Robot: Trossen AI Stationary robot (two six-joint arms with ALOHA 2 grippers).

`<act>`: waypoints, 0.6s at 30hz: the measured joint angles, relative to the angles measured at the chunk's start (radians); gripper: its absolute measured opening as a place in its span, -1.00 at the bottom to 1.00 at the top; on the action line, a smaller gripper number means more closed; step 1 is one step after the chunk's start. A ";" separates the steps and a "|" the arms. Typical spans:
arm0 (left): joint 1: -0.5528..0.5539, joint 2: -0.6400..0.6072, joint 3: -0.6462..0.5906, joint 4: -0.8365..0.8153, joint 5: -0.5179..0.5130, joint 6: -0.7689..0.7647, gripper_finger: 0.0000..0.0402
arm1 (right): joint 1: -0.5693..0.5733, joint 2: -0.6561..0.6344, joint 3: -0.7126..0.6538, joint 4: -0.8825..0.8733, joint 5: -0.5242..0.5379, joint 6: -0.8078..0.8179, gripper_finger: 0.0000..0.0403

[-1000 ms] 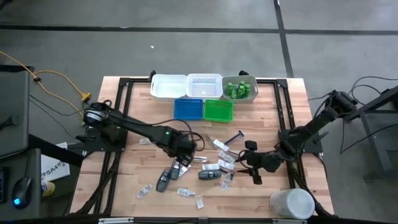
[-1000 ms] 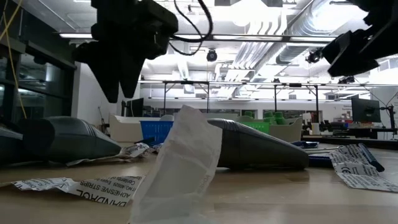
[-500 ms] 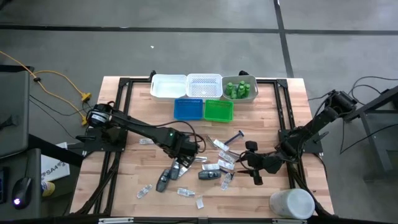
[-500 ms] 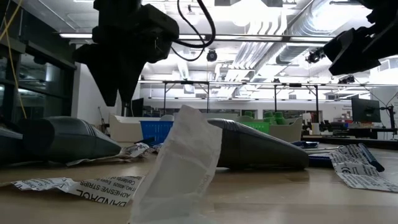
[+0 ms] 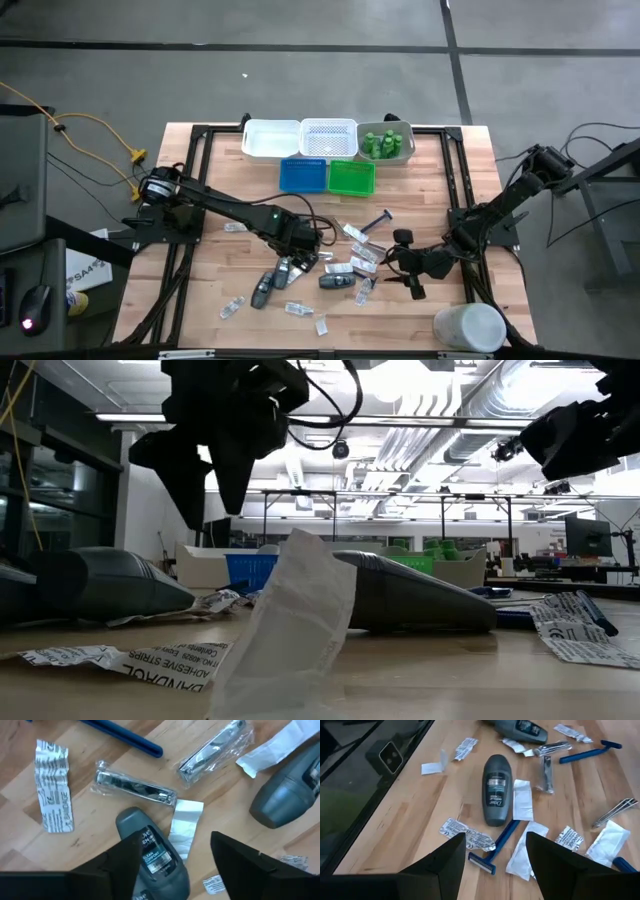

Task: Pick & Place Travel size toiletries
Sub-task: Put the black deodorant into the white basket

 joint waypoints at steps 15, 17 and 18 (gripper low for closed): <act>0.023 0.059 0.000 0.047 0.129 -0.220 0.27 | 0.096 -0.044 0.000 -0.194 0.029 0.018 0.00; 0.023 0.079 -0.001 0.051 0.161 -0.242 0.25 | 0.116 -0.062 0.001 -0.200 0.032 0.019 0.00; 0.022 0.083 -0.001 0.043 0.170 -0.252 0.25 | 0.123 -0.064 0.001 -0.209 0.033 0.018 0.00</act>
